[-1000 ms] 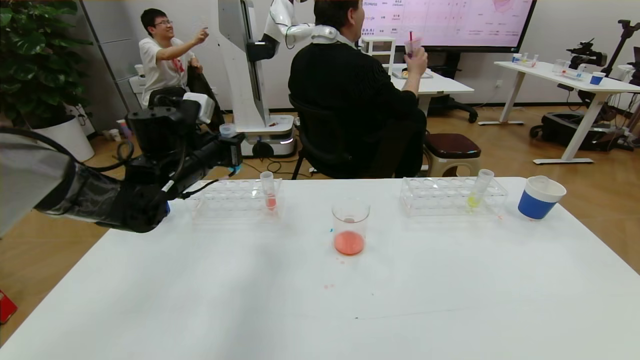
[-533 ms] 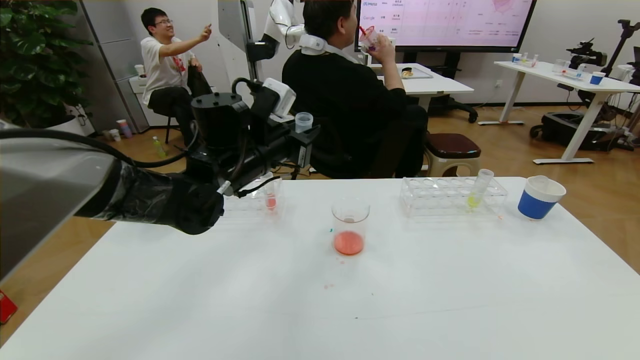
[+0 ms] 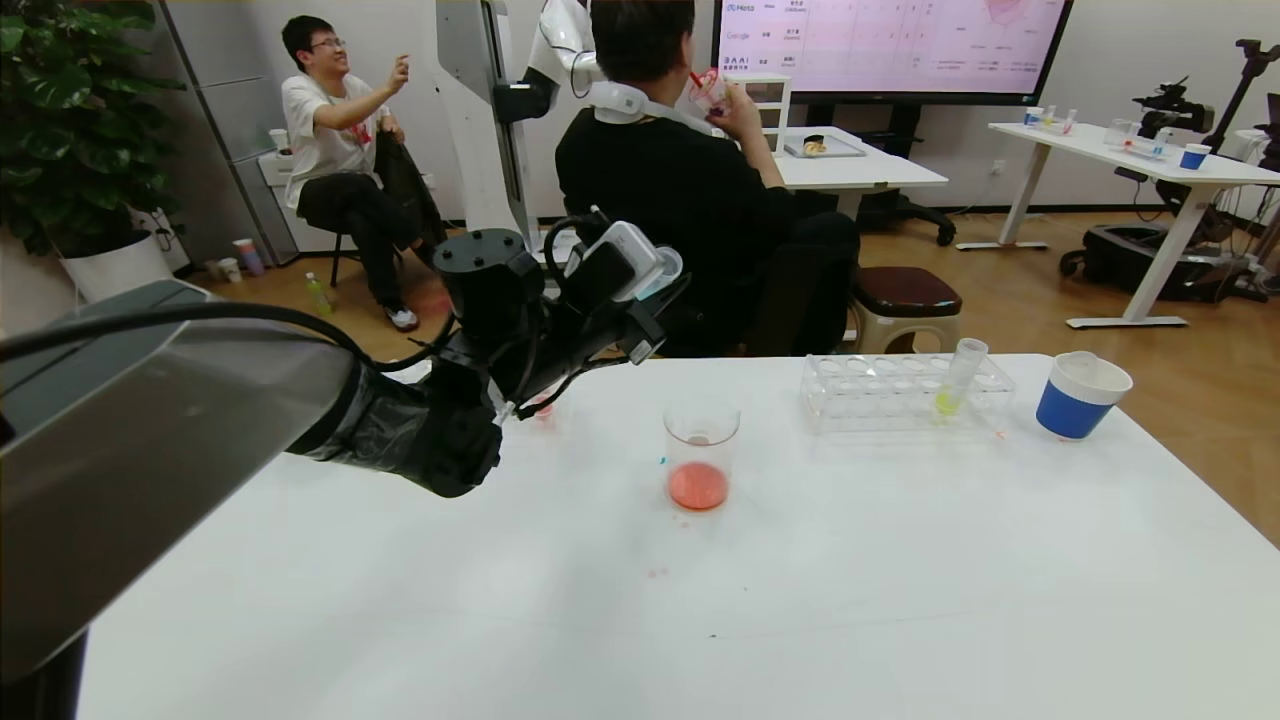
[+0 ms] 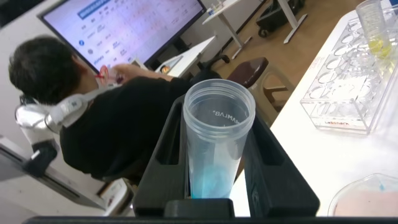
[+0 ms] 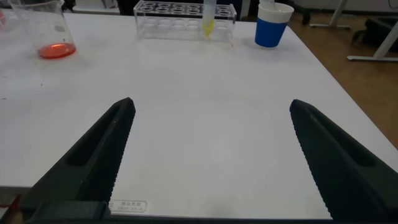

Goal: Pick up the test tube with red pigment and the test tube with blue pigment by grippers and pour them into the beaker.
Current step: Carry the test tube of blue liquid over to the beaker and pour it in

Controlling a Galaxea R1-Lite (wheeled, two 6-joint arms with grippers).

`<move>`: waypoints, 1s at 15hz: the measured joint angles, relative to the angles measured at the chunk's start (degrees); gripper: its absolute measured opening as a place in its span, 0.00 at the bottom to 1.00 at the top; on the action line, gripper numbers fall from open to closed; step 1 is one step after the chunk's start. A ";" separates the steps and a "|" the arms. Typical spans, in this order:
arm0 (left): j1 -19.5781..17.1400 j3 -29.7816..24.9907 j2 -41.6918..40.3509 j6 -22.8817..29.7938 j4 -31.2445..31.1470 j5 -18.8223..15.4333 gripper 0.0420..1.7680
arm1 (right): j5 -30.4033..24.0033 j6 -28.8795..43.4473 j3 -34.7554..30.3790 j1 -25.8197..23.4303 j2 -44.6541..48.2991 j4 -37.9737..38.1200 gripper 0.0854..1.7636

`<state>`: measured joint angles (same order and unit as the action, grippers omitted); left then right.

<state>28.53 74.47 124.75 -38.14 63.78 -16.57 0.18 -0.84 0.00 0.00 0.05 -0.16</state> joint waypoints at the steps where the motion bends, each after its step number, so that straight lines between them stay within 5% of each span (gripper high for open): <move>1: 0.05 0.44 1.07 -3.25 1.21 -1.54 0.27 | -0.02 -0.01 0.00 0.00 0.00 0.00 0.98; 8: -1.83 2.51 6.10 -25.39 2.15 -16.23 0.27 | 0.00 0.00 0.00 0.00 0.00 0.05 0.98; 15: -4.19 6.29 10.36 -34.76 2.40 -24.61 0.27 | 0.00 0.00 0.00 0.00 0.00 0.02 0.98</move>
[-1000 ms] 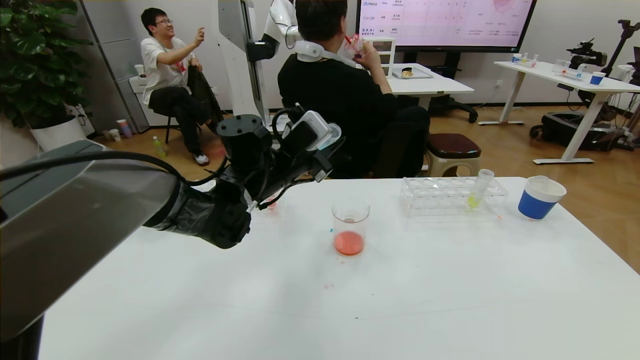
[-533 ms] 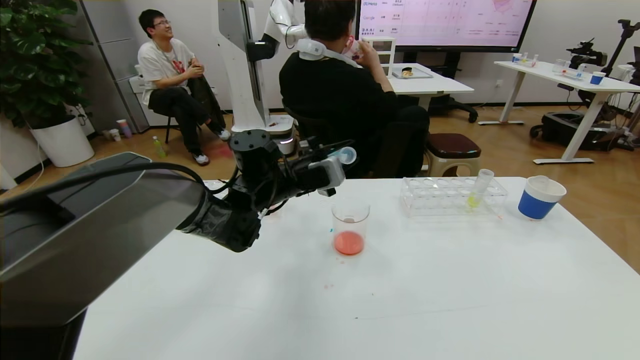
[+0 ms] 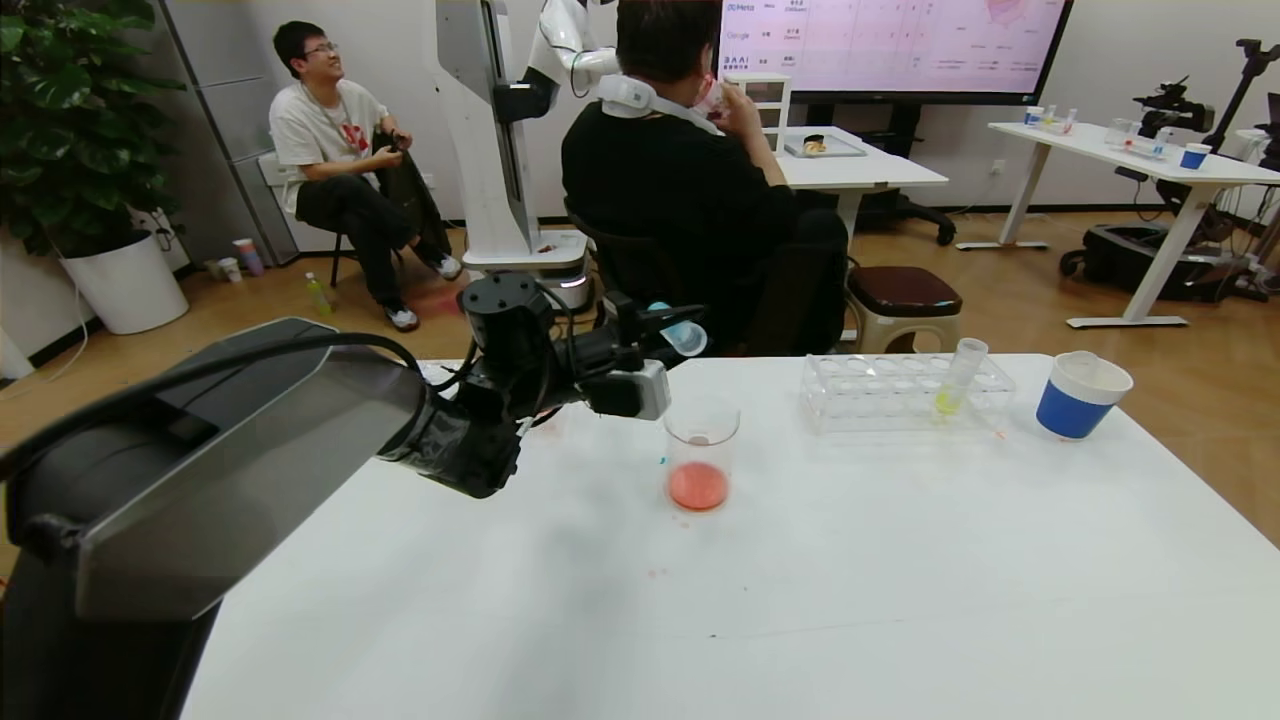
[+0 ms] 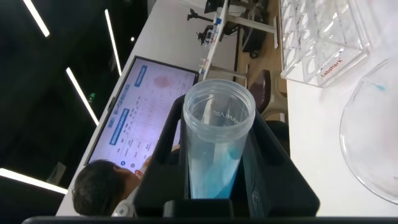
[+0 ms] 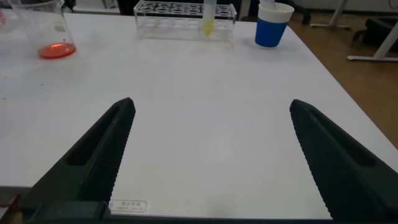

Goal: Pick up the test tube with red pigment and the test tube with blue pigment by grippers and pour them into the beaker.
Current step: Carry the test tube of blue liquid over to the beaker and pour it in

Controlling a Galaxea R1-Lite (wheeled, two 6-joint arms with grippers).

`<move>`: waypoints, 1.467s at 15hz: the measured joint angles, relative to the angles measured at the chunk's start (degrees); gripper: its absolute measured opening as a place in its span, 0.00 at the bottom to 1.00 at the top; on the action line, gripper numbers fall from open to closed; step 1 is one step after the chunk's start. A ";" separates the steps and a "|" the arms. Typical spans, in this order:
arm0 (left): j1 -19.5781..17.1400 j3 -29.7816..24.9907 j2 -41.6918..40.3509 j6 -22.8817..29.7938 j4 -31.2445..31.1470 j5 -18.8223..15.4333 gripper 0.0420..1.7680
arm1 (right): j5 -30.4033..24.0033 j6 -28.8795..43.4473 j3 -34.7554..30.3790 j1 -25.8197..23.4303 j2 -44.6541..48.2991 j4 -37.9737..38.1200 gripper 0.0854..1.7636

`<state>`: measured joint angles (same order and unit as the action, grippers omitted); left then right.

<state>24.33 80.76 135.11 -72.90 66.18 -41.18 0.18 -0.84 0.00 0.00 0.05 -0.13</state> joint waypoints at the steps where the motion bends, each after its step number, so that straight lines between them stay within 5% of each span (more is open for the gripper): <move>1: -0.13 0.63 0.61 -0.74 -0.04 -0.79 0.27 | 0.00 0.00 0.00 0.00 0.00 0.00 0.98; 22: -0.27 4.05 5.85 -19.43 -0.37 -1.57 0.27 | -0.02 0.00 0.00 0.00 0.00 0.00 0.98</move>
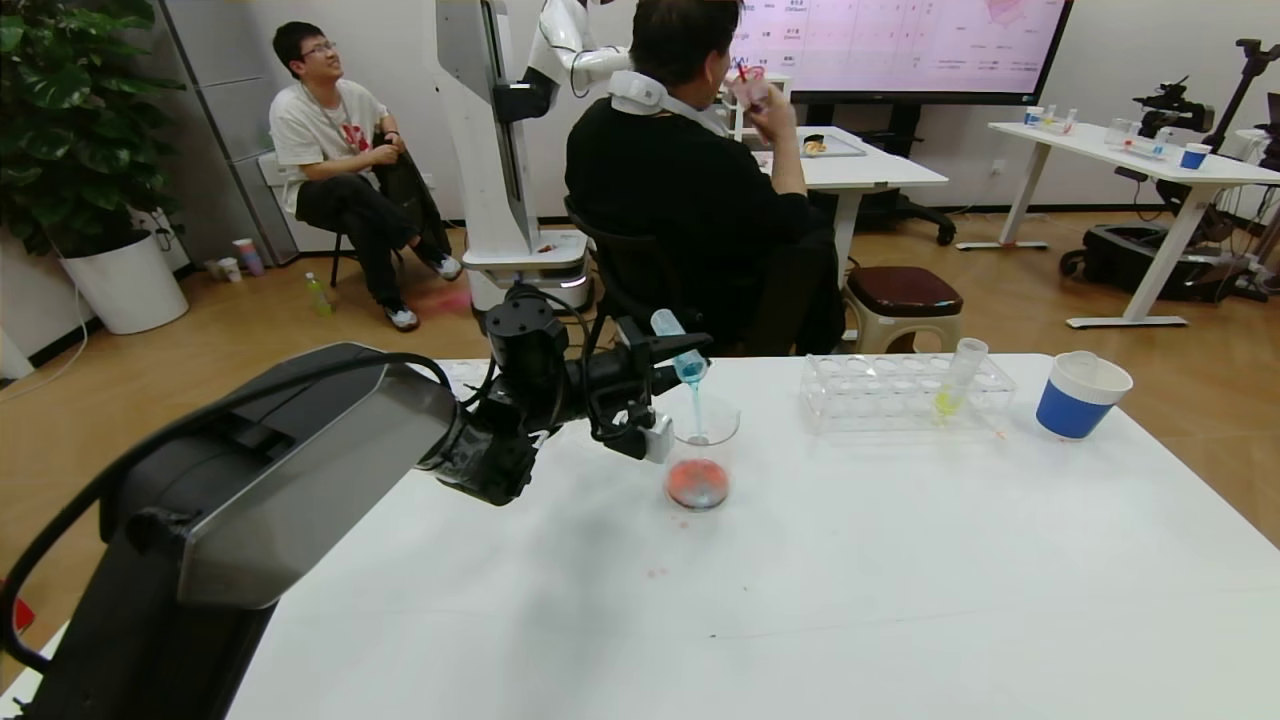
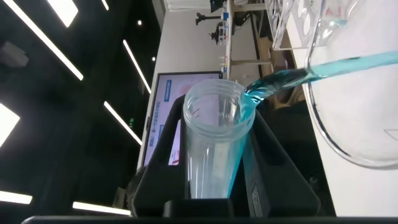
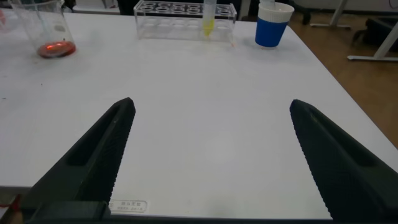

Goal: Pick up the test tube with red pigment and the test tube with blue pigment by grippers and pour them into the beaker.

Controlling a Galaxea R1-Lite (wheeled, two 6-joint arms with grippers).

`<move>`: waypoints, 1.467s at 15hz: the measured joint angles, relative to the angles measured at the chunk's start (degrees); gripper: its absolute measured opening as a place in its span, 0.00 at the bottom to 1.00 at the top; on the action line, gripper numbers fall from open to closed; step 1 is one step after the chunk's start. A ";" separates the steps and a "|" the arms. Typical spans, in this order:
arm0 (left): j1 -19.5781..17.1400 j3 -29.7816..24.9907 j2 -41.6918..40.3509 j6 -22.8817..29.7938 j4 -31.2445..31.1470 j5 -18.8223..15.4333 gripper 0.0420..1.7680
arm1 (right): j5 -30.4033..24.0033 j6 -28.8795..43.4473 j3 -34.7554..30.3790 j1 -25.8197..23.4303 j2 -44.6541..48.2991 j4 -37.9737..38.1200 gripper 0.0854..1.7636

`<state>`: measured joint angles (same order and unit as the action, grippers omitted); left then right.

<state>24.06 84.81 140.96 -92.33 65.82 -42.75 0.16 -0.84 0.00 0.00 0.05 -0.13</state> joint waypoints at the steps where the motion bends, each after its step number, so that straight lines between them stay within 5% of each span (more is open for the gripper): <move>1: 0.02 0.02 0.16 -1.11 0.02 -0.02 0.27 | 0.02 -0.01 0.00 0.00 0.00 0.00 0.98; 13: 0.27 0.00 0.57 -2.95 1.10 -0.85 0.27 | 0.02 0.00 0.00 0.00 0.00 0.00 0.98; 17: 0.38 1.05 0.06 6.10 2.57 0.98 0.27 | 0.02 0.00 0.00 0.00 0.00 -0.02 0.98; 19: 0.82 2.60 -0.66 18.05 8.05 9.94 0.27 | 0.02 -0.01 0.00 0.00 0.00 0.00 0.98; 22: 4.18 3.08 -2.51 36.46 13.23 41.22 0.27 | 0.00 -0.01 0.00 0.00 0.00 0.00 0.98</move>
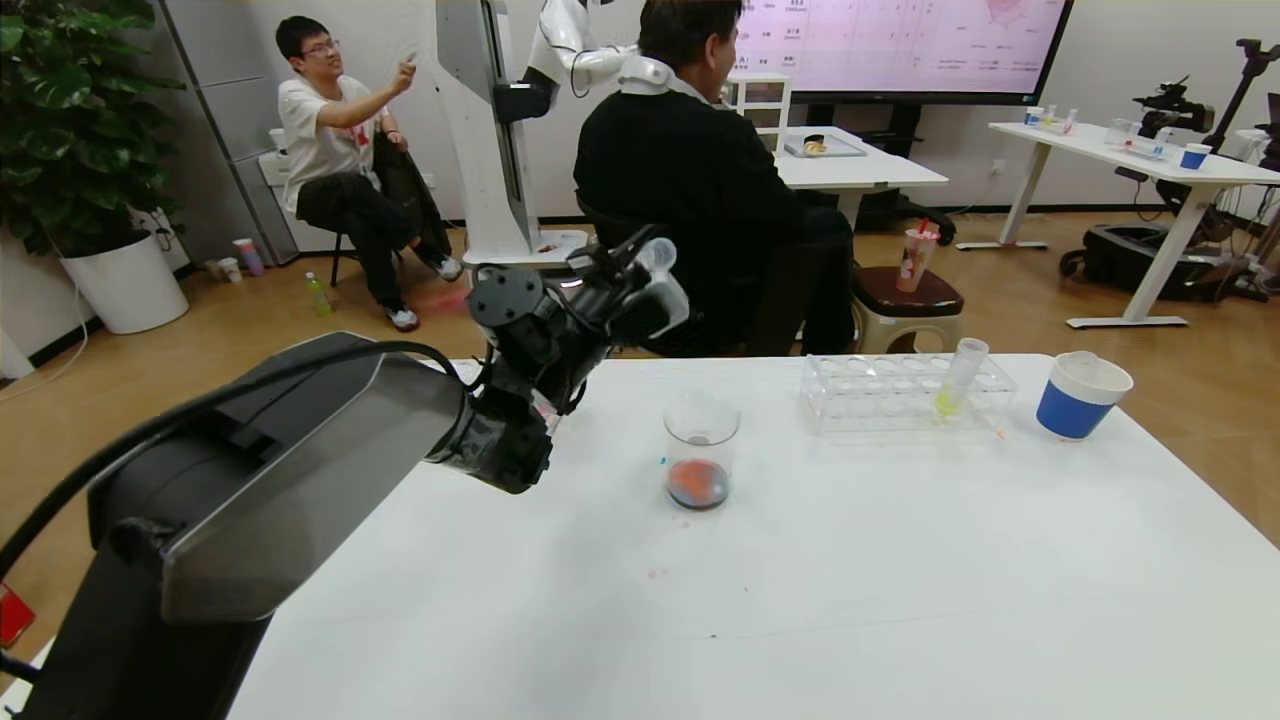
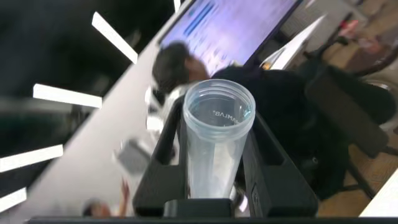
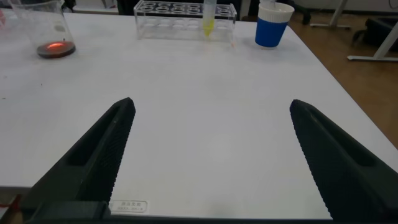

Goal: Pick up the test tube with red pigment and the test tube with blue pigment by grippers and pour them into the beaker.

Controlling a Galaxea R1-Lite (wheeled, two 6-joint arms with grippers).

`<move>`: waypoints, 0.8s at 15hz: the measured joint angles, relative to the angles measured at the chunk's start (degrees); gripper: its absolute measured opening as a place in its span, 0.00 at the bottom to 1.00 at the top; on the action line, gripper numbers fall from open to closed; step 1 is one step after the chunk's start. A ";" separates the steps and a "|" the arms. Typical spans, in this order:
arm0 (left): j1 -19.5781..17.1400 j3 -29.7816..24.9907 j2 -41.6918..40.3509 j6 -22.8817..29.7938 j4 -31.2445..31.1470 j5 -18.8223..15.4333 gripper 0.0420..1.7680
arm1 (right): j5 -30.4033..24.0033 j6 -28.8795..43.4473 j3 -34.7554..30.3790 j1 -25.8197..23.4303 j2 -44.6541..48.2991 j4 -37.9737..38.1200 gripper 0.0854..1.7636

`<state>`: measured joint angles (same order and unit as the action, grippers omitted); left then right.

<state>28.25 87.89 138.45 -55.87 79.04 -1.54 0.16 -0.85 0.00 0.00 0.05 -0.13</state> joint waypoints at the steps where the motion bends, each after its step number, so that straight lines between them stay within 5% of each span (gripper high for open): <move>1: 1.62 0.39 -1.07 7.11 -1.12 9.55 0.27 | 0.00 0.01 0.00 0.00 0.00 -0.02 0.98; 4: 4.24 4.33 -3.72 26.58 -9.80 31.38 0.27 | 0.00 0.01 0.00 0.00 0.00 0.00 0.98; 6: 4.08 6.18 -5.21 36.58 -19.94 40.48 0.27 | 0.00 0.01 0.00 0.00 0.00 -0.02 0.98; 9: 3.21 8.05 -7.13 50.09 -32.44 46.37 0.27 | 0.00 0.01 0.00 0.00 0.00 0.00 0.98; 12: 1.77 8.17 -10.19 61.12 -46.00 46.98 0.27 | 0.02 0.01 0.00 0.00 0.00 0.00 0.98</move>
<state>30.01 96.06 128.26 5.25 33.05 45.45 0.18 -0.84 0.00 0.00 0.05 -0.13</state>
